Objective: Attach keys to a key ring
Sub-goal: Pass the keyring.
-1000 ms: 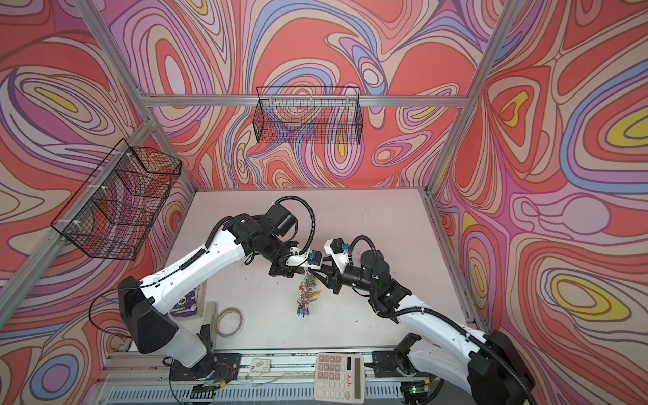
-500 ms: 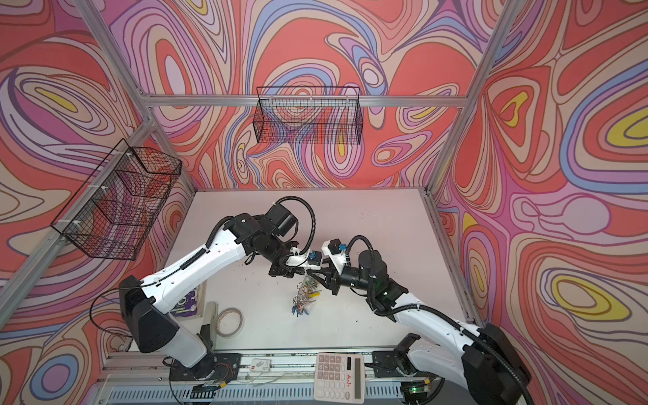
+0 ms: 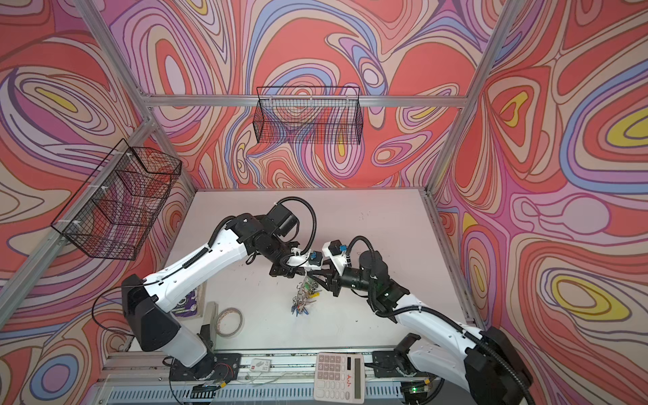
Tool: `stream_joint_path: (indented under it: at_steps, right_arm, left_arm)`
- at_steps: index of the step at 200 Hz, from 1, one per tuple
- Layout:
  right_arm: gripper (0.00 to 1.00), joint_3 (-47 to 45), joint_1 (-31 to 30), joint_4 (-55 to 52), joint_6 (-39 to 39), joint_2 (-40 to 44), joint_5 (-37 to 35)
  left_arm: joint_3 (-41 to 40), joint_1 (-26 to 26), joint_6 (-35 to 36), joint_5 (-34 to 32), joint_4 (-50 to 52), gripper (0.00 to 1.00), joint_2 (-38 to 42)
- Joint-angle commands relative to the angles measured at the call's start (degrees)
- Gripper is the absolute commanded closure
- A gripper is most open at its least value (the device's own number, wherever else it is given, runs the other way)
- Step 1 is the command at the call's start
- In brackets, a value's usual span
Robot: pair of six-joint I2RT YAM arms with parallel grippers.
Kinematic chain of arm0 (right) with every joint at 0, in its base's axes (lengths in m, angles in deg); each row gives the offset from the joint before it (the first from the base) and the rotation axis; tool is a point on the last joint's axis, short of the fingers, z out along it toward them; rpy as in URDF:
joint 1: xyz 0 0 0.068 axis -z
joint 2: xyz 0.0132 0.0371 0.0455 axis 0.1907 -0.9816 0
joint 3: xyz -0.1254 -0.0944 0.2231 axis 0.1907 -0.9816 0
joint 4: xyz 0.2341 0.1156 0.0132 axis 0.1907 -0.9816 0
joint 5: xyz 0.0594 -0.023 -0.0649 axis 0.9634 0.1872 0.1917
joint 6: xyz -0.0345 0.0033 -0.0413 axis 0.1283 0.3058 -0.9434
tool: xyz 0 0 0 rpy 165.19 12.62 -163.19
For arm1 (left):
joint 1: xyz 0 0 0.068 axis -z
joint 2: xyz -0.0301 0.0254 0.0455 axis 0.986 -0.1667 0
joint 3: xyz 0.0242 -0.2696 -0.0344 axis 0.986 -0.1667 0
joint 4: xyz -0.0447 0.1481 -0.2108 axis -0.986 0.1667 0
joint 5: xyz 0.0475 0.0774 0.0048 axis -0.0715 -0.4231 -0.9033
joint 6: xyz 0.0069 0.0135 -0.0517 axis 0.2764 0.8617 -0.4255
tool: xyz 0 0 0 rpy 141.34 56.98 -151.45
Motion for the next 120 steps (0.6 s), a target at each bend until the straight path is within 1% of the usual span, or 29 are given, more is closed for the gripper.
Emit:
stream_joint_path:
  at_steps: [1, 44, 103, 120]
  right_arm:
    - [0.69, 0.2, -0.8, 1.4, 0.2, -1.2, 1.6]
    - [0.69, -0.5, -1.0, 1.2, 0.3, -0.9, 1.2]
    - [0.77, -0.5, -1.6, -0.1, -0.8, -2.3, 0.0]
    - [0.78, -0.5, -1.6, -0.2, -1.1, -2.5, -0.3]
  left_arm:
    - [2.4, 0.2, 0.8, 1.3, 1.1, 1.00, -0.3]
    - [2.3, 0.2, 0.6, 1.3, 1.2, 1.00, -0.5]
    - [2.6, 0.2, 0.2, 1.4, 1.2, 1.00, -0.5]
    - [2.6, 0.2, 0.1, 1.3, 1.2, 1.00, -0.5]
